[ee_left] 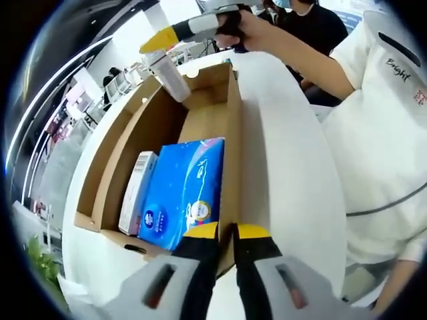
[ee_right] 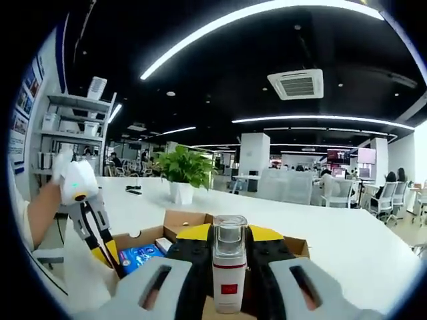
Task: Operate the shoe box by opening the lid, removing the specified soft item, and placing it in the target area until the item is outside and the box remains undamaged.
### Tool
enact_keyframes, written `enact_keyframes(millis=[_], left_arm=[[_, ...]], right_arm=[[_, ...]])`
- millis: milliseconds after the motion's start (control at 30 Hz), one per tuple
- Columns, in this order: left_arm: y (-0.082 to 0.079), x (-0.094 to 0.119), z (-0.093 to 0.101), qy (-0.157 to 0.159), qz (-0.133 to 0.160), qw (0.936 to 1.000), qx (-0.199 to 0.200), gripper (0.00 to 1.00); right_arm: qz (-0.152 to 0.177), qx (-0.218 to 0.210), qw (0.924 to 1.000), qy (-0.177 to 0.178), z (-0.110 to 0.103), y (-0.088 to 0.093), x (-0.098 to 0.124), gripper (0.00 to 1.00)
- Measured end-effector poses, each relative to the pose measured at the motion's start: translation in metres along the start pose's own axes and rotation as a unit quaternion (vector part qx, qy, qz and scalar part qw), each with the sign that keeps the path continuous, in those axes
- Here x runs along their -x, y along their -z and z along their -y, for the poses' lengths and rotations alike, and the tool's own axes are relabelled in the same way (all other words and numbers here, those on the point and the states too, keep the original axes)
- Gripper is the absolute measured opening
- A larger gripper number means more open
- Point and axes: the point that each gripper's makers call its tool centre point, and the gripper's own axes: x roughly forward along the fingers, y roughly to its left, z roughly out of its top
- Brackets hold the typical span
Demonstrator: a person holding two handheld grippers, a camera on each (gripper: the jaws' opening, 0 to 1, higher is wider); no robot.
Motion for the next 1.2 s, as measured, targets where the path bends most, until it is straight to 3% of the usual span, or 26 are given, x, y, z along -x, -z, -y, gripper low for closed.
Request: enact_keyframes(millis=[267, 367, 567, 1200], left_arm=[[0.0, 0.0, 0.0, -0.001, 0.001, 1.0, 0.0, 0.07], [0.0, 0.0, 0.0, 0.0, 0.003, 1.0, 0.001, 0.07], [0.0, 0.0, 0.0, -0.001, 0.002, 1.0, 0.0, 0.08], [0.0, 0.0, 0.0, -0.001, 0.001, 1.0, 0.0, 0.08]], right_arm=[[0.022, 0.024, 0.9994, 0.014, 0.008, -0.012, 0.006, 0.18], [0.038, -0.002, 0.9992, 0.015, 0.014, -0.015, 0.009, 0.18], [0.033, -0.017, 0.9991, 0.021, 0.022, -0.01, 0.011, 0.18], [0.036, -0.008, 0.998, 0.051, 0.047, -0.015, 0.037, 0.18]])
